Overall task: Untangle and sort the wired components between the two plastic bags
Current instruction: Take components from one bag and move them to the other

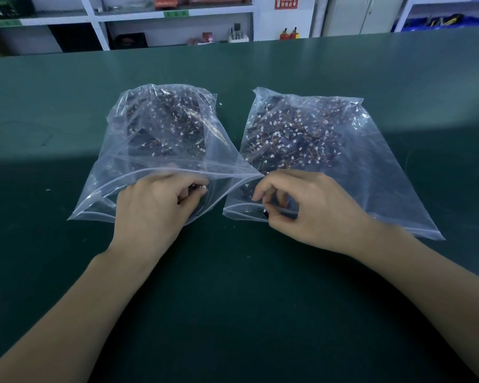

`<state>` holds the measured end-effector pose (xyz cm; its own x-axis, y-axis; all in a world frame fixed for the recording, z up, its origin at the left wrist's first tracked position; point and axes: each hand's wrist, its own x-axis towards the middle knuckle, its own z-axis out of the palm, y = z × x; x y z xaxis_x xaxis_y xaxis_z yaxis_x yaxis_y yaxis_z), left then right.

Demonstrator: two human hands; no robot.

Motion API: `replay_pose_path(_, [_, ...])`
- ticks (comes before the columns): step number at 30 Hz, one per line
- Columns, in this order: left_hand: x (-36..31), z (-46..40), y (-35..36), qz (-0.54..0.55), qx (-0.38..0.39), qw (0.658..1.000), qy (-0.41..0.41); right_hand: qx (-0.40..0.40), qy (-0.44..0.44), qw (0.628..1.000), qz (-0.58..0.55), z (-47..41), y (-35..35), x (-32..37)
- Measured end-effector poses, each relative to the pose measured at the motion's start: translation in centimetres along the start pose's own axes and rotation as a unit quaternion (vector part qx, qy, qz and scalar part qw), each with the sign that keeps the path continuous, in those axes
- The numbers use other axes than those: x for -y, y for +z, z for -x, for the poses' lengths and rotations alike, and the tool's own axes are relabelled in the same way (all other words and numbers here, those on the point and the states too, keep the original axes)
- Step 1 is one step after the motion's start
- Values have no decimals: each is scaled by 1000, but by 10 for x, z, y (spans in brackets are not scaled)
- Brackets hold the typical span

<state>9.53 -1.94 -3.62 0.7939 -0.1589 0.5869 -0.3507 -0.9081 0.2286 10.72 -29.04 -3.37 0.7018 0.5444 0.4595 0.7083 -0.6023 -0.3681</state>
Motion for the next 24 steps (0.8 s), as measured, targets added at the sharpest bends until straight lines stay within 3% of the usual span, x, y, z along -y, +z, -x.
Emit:
replay_pose_path(10, [-10,5,-3,52,-97,991,82,-22,6,1000,-15,0,3,-1])
replay_pose_path(18, [-31,10,0,227,-67,966,100,-45,-5,998,-48,0,7,-1])
replay_pose_path(24, [-41,15,5,318,-13,947,46,-91,-42,993,-69,-2,7,-1])
